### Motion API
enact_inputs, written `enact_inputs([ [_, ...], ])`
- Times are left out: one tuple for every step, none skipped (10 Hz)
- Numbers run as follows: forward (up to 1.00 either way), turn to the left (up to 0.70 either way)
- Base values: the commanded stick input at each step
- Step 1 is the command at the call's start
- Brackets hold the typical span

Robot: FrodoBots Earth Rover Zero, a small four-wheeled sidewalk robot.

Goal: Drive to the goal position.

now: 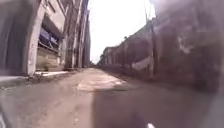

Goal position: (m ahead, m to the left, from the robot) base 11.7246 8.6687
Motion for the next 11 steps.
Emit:
enact_inputs([
  [0.6,0.15],
  [0.6,0.15],
  [0.6,0.15],
  [0.6,0.02],
  [0.6,0.05],
  [0.6,0.12],
  [0.6,0.15],
  [0.6,0.14],
  [0.6,0.05],
  [0.6,0.0],
  [0.6,0.0],
])
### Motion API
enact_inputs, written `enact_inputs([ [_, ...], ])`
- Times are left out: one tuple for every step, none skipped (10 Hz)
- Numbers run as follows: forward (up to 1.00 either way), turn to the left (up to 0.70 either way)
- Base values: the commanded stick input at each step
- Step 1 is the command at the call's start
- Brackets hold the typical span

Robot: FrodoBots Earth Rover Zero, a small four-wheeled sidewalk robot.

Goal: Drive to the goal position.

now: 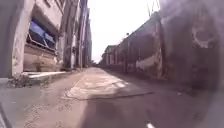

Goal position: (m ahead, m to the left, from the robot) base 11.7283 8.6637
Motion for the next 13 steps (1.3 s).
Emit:
enact_inputs([
  [0.6,0.0],
  [0.6,0.0],
  [0.6,0.0],
  [0.6,0.08],
  [0.6,0.15],
  [0.6,0.15],
  [0.6,0.11],
  [0.6,0.02],
  [0.6,0.0],
  [0.6,0.0],
  [0.6,0.0],
  [0.6,0.0],
  [0.6,0.0],
])
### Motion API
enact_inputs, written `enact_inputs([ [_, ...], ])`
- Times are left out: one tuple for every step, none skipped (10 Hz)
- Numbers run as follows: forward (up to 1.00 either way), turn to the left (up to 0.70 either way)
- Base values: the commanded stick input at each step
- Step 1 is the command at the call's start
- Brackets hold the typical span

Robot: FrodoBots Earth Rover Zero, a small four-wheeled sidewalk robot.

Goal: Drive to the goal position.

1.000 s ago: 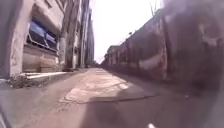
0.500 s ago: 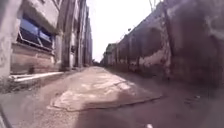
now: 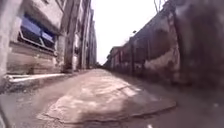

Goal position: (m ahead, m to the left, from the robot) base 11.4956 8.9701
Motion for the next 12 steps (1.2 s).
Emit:
enact_inputs([
  [0.6,0.0],
  [0.6,0.0],
  [0.6,0.0],
  [0.6,0.0],
  [0.6,0.0],
  [0.6,0.0],
  [0.6,0.0],
  [0.6,0.0],
  [0.6,0.0],
  [0.6,0.0],
  [0.6,0.0],
  [0.6,0.0],
])
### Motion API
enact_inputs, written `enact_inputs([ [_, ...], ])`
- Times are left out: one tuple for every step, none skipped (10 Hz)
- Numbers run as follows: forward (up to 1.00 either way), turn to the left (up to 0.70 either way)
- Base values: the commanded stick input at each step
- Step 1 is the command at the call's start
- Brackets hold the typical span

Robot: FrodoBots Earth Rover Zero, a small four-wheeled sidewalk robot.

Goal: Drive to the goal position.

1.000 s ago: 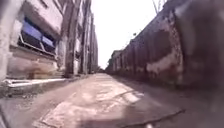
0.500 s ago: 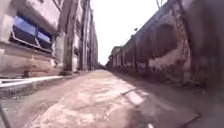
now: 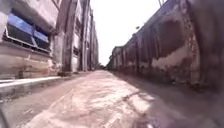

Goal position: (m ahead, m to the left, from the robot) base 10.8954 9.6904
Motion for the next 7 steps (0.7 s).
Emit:
enact_inputs([
  [0.6,0.0],
  [0.6,0.0],
  [0.6,0.0],
  [0.6,0.0],
  [0.6,0.0],
  [0.6,0.0],
  [0.6,0.0],
])
